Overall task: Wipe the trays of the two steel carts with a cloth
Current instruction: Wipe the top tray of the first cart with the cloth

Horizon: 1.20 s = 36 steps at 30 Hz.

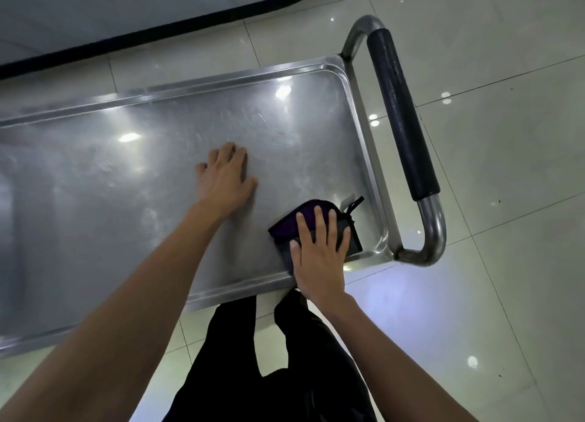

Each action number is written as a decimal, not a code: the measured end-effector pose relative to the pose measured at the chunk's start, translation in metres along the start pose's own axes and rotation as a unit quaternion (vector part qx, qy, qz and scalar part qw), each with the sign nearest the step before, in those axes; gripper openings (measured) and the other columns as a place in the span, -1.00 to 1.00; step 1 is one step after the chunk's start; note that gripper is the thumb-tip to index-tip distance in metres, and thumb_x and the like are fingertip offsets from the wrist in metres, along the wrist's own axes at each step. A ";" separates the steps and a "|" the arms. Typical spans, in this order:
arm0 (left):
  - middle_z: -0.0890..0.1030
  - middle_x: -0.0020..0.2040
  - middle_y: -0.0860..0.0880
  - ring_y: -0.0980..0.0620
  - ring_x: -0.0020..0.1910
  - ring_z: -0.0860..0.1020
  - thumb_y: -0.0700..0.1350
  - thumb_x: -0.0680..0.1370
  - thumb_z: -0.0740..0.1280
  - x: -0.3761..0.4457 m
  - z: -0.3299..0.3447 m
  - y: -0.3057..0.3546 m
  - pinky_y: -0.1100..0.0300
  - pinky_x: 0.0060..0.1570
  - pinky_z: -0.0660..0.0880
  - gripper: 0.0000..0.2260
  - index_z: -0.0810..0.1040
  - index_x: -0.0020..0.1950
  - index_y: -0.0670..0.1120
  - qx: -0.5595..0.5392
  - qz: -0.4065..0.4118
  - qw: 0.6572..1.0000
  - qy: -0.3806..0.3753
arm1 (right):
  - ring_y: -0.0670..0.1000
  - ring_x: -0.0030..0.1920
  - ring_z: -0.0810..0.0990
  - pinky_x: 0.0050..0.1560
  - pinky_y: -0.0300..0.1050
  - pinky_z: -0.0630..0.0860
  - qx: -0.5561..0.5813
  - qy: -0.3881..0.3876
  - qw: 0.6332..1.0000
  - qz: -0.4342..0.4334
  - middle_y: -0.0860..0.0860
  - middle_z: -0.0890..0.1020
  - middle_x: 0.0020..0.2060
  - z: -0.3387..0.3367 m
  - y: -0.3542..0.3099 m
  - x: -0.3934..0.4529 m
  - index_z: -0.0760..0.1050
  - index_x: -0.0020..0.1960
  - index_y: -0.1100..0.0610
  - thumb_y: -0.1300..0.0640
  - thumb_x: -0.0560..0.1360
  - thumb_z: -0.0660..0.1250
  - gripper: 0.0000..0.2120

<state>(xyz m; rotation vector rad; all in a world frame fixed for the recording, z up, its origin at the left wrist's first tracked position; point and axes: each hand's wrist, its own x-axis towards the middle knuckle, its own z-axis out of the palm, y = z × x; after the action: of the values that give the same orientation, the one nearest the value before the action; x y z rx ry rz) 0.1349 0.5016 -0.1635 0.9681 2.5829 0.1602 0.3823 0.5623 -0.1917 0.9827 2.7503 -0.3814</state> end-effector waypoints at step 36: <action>-0.31 0.61 0.02 -0.34 0.55 -0.33 0.26 0.59 0.15 0.013 0.011 -0.073 -0.51 0.40 -0.02 -0.26 -0.22 0.60 0.10 0.061 0.078 0.991 -0.091 | 0.09 0.60 -0.18 0.54 0.27 -0.23 0.013 0.020 1.000 0.011 0.01 0.02 0.61 -0.028 -0.084 0.195 0.02 0.58 -0.14 -0.18 0.65 -0.15 -0.48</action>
<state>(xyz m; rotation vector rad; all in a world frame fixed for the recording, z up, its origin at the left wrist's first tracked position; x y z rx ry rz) 0.0854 0.4550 -0.1947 1.1722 2.3742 -0.0438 0.1774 0.6236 -0.2025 1.0365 2.7747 -0.4004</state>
